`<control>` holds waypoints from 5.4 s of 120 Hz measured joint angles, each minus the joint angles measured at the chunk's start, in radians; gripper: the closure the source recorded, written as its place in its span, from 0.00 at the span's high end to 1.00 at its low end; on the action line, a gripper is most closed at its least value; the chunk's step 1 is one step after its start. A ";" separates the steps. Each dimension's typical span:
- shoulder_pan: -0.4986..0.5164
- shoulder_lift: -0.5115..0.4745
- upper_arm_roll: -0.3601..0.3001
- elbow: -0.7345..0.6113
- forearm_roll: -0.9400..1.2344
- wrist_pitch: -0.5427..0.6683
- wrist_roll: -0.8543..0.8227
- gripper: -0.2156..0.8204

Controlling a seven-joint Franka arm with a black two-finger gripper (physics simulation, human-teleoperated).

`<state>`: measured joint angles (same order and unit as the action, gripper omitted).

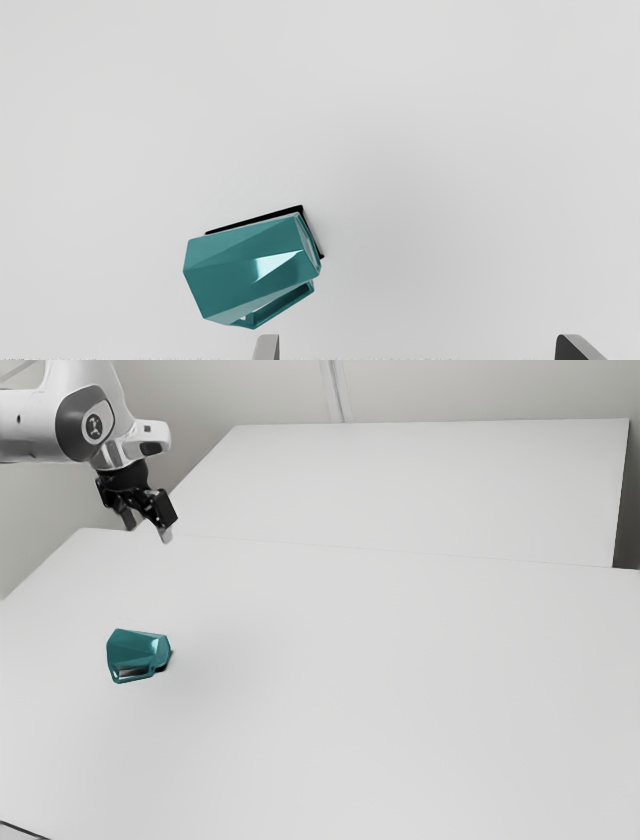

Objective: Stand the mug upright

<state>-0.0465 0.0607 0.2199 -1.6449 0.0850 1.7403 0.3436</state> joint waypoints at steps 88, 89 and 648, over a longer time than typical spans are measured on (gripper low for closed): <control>0.290 0.103 0.156 -0.124 -0.364 0.036 0.183 0.79; 0.296 0.107 0.156 -0.123 -0.369 0.035 0.188 0.79; -0.326 0.245 0.124 -0.302 -0.054 0.610 -0.024 0.35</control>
<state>-0.3729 0.3058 0.3436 -1.9470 0.0309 2.3499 0.3193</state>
